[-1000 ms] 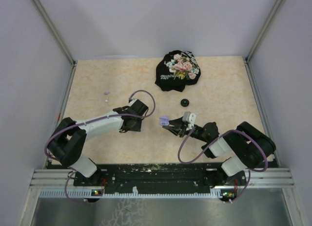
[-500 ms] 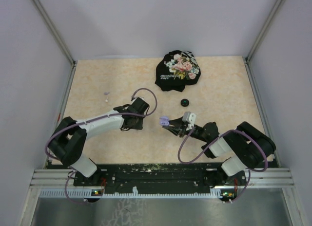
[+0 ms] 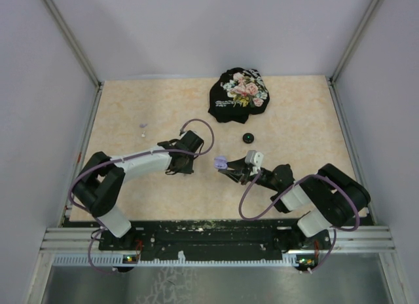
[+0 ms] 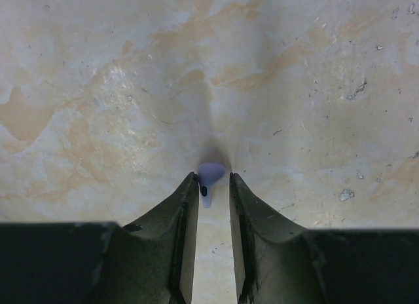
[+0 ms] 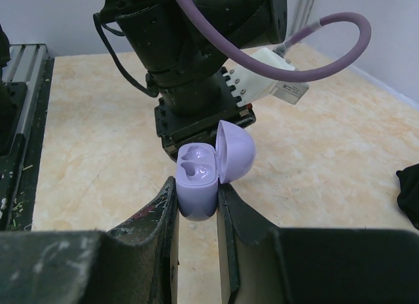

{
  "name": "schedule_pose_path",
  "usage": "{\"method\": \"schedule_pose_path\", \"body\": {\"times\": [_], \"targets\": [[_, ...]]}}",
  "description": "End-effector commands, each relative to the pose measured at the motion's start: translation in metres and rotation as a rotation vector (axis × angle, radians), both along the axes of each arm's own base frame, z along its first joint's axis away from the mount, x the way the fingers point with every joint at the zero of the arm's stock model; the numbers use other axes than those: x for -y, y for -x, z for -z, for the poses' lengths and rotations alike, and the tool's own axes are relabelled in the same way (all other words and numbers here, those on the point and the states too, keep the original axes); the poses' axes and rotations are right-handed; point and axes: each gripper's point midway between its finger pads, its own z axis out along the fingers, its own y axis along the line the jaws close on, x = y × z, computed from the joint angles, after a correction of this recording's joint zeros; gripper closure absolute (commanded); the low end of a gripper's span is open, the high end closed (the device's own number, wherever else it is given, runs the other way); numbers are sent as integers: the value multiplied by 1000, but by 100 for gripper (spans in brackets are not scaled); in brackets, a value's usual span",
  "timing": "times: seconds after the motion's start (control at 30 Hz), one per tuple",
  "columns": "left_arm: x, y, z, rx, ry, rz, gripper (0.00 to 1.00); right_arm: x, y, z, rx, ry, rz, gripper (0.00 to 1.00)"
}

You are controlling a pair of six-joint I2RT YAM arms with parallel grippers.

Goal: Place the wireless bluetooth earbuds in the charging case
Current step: Pick up the earbud from the center of the board.

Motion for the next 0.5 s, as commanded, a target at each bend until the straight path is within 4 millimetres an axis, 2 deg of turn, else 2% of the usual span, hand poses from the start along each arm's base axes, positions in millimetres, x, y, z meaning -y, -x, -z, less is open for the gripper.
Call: {"method": "schedule_pose_path", "body": {"times": [0.0, 0.47], "targets": [[3, -5, -1, 6, -17, 15, 69, -1, 5, -36, 141, -91, -11, 100], [-2, -2, 17, -26, -58, 4, 74, 1, 5, -37, 148, -93, -1, 100]]}}
